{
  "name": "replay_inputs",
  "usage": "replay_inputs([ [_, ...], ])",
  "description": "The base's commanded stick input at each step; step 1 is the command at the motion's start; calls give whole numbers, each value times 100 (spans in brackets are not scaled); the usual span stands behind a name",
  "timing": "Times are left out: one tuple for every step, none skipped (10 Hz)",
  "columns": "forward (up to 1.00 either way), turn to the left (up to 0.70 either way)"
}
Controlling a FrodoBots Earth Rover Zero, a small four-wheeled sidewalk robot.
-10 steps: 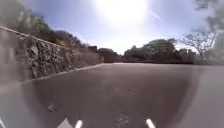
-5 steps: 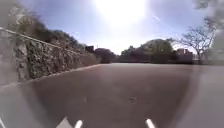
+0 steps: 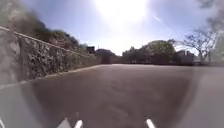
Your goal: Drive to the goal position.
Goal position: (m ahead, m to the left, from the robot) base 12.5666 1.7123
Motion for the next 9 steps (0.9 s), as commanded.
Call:
replay_inputs([
  [85, 0],
  [85, 0],
  [85, 0],
  [85, 0],
  [85, 0],
  [85, 0],
  [85, 0],
  [85, 0],
  [85, 0],
])
